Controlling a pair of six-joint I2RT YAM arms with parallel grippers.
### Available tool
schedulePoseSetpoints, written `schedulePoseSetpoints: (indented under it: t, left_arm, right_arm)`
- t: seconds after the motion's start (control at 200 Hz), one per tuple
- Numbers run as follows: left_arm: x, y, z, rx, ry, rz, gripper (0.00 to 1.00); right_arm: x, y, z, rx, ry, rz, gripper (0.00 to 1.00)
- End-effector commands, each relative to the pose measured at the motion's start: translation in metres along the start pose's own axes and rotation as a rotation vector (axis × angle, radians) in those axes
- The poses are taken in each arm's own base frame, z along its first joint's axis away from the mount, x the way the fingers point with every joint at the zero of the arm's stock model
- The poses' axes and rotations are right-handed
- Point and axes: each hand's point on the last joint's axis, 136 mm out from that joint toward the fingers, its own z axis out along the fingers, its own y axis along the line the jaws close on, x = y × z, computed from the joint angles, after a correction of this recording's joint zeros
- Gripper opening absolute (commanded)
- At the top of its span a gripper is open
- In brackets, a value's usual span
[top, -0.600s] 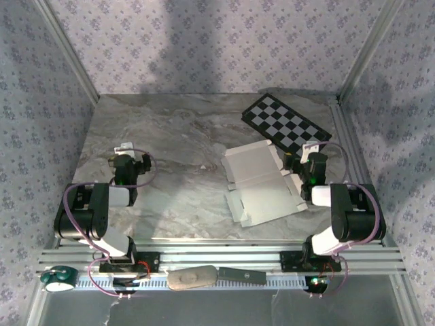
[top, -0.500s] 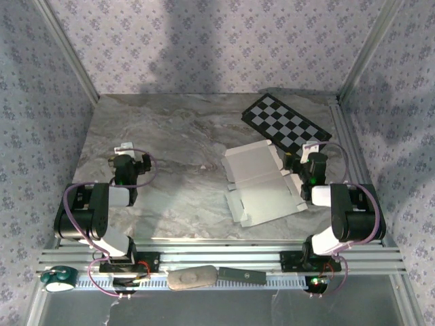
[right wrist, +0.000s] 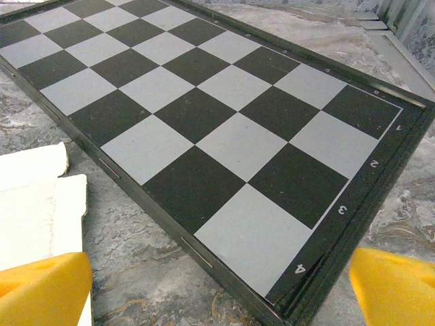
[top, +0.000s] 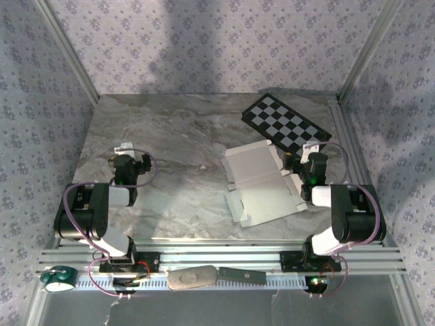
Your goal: Fold the paper box
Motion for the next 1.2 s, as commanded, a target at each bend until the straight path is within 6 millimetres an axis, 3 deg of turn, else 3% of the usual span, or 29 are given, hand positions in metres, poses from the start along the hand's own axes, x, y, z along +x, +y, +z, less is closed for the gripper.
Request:
schedulePoseSetpoints:
  t: [0.0,0.065,0.145,0.27,0.32,0.365,0.415,0.46,0.48,0.525,0.575,0.595,0.63,0.665,0.78,0.85,0.989,1.099,1.194]
  left_arm:
    - [-0.011,-0.001,-0.006,0.006,-0.055,0.006,1.00]
    - [-0.017,-0.003,-0.015,0.018,-0.087,0.012,1.00]
    - [-0.024,-0.012,-0.025,0.030,-0.124,0.061,1.00]
    - [-0.037,-0.027,-0.045,0.019,-0.189,0.151,0.99]
    - [-0.047,-0.039,-0.057,0.018,-0.225,0.211,0.99]
    - [-0.056,-0.052,-0.068,0.025,-0.242,0.242,1.00]
    - [-0.076,-0.059,-0.080,-0.004,-0.229,0.180,1.00]
    - [-0.085,-0.065,-0.087,0.028,-0.089,0.010,1.00]
    - [-0.071,-0.065,-0.090,0.048,0.047,-0.074,1.00]
    - [-0.062,-0.074,-0.093,0.099,0.195,-0.276,1.00]
    - [-0.056,-0.108,-0.095,0.276,0.313,-0.386,0.99]
    - [-0.058,-0.126,-0.097,0.370,0.342,-0.396,0.92]
    - [-0.058,-0.154,-0.102,0.475,0.400,-0.386,0.78]
    - [-0.050,-0.176,-0.108,0.497,0.461,-0.342,0.72]
    - [-0.019,-0.255,-0.135,0.555,0.624,-0.142,0.65]
    - [0.009,-0.289,-0.141,0.541,0.729,-0.085,0.65]
    - [0.061,-0.326,-0.134,0.491,0.883,-0.119,0.64]
    - [0.074,-0.354,-0.131,0.523,0.929,-0.172,0.63]
    - [0.084,-0.362,-0.129,0.501,0.958,-0.203,0.63]
  right_arm:
    - [-0.017,-0.008,-0.019,0.030,-0.006,0.005,0.99]
    - [-0.020,-0.017,-0.027,0.080,0.056,0.030,0.99]
    - [-0.033,-0.014,-0.039,0.084,0.001,0.016,0.99]
    - [-0.087,-0.005,-0.078,0.075,-0.077,0.041,0.99]
    - [-0.116,-0.007,-0.097,0.074,-0.104,0.155,0.99]
    - [-0.129,-0.015,-0.111,0.098,-0.068,0.331,0.99]
    - [-0.121,-0.020,-0.124,0.130,0.042,0.499,0.99]
    - [-0.107,-0.020,-0.133,0.153,0.137,0.654,0.99]
    - [-0.108,-0.010,-0.132,0.093,0.160,0.660,0.99]
    - [-0.116,-0.002,-0.132,0.015,0.170,0.653,0.96]
    - [-0.113,0.008,-0.136,-0.009,0.231,0.653,0.86]
    - [-0.110,0.011,-0.138,-0.009,0.257,0.655,0.81]
    - [-0.096,0.015,-0.143,0.017,0.319,0.660,0.76]
    - [-0.086,0.020,-0.147,0.021,0.363,0.675,0.73]
    - [-0.058,0.050,-0.149,-0.055,0.467,0.690,0.67]
    - [-0.047,0.060,-0.150,-0.069,0.505,0.681,0.67]
    - [-0.032,0.068,-0.150,-0.093,0.558,0.687,0.67]
    - [-0.027,0.073,-0.152,-0.114,0.568,0.676,0.67]
    - [-0.024,0.071,-0.154,-0.110,0.574,0.662,0.67]
